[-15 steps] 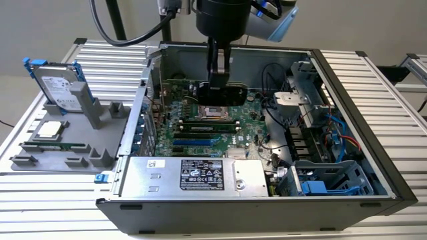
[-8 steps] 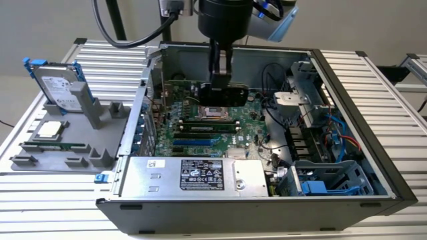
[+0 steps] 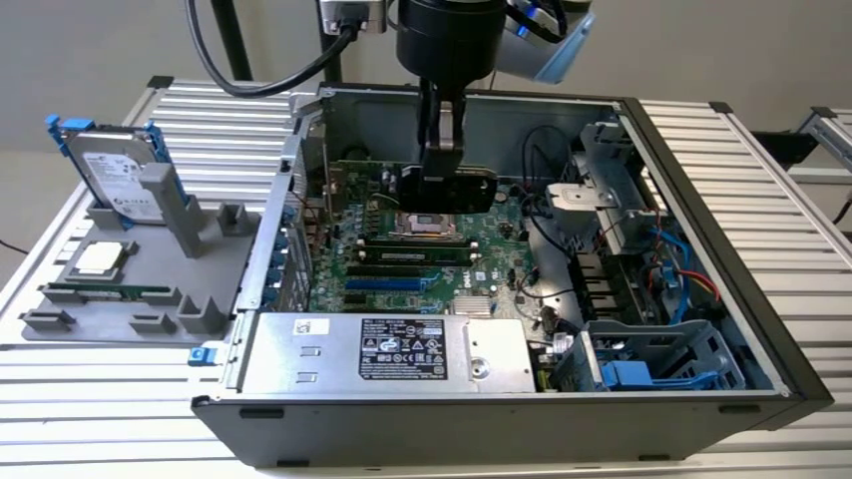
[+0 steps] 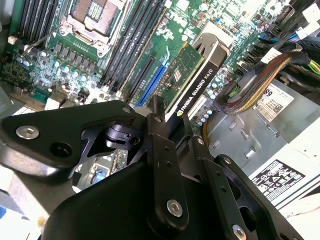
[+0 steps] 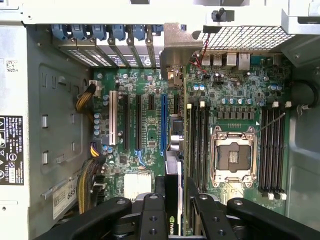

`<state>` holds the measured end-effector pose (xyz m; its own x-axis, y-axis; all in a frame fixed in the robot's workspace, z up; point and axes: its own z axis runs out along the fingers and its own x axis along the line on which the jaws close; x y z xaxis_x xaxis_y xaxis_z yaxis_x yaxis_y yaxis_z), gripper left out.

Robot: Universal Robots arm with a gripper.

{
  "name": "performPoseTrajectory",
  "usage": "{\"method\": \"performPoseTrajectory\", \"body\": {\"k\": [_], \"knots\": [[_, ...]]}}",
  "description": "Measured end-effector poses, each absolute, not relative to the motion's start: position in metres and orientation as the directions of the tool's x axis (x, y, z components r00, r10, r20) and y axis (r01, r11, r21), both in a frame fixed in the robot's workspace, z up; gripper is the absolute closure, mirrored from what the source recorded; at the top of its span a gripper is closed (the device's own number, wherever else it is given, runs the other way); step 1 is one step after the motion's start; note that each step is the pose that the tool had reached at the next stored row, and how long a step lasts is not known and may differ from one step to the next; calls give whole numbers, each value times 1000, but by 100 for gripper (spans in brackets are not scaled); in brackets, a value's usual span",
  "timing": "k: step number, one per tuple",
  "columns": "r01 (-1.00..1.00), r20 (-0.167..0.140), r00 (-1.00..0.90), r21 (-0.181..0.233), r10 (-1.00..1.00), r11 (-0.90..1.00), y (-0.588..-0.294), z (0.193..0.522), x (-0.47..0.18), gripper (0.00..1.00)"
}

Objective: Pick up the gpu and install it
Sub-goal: 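Insert the gpu into the slot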

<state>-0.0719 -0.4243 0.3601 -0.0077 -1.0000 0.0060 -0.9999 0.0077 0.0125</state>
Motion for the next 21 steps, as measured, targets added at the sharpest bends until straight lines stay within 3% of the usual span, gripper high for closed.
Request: {"method": "performPoseTrajectory", "body": {"k": [21], "knots": [[-1000,6,-8,12,-1000,8,-424,352,-71,100]]}}
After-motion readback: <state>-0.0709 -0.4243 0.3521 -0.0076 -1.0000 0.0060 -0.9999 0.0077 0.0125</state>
